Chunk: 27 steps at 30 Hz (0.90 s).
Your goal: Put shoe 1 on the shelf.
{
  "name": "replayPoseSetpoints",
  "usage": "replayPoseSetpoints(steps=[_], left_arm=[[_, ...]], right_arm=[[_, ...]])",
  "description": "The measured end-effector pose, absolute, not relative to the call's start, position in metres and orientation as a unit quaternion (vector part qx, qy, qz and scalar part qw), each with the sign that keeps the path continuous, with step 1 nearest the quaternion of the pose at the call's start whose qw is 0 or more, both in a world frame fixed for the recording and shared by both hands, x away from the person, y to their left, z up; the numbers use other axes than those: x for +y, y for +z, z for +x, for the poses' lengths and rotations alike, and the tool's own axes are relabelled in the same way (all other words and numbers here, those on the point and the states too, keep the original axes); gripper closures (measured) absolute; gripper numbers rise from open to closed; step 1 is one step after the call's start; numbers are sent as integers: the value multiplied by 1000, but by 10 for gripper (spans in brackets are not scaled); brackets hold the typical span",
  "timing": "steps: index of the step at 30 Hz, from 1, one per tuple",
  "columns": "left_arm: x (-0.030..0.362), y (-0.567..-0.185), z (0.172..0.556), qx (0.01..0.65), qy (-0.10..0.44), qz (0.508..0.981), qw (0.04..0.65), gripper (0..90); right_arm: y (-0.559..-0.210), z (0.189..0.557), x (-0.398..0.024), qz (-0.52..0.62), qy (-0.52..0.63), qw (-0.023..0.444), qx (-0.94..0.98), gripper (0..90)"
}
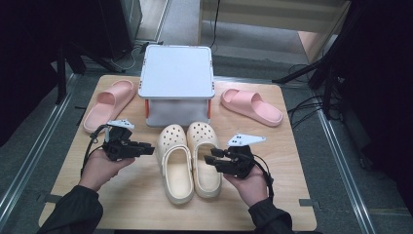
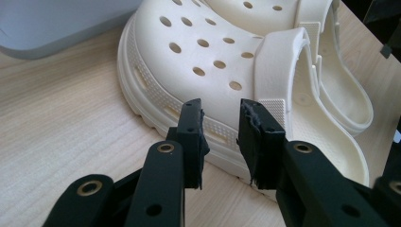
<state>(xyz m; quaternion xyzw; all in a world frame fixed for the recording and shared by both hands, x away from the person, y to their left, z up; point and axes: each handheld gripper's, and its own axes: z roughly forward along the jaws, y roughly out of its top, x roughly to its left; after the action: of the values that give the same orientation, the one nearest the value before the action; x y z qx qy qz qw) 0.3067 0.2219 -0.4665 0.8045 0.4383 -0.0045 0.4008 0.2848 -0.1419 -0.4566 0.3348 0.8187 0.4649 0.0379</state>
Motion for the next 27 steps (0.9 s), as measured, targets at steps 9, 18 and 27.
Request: replayPoseSetpoints(steps=[9, 18, 27], left_arm=[[222, -451, 328, 431, 10, 810, 397, 711], [224, -428, 348, 426, 28, 807, 409, 729], [223, -404, 369, 423, 46, 804, 416, 774]], right_arm=[[-469, 282, -122, 340, 455, 40, 822, 460], [-485, 287, -105, 364, 435, 48, 822, 365], [-492, 290, -84, 389, 407, 61, 824, 371]])
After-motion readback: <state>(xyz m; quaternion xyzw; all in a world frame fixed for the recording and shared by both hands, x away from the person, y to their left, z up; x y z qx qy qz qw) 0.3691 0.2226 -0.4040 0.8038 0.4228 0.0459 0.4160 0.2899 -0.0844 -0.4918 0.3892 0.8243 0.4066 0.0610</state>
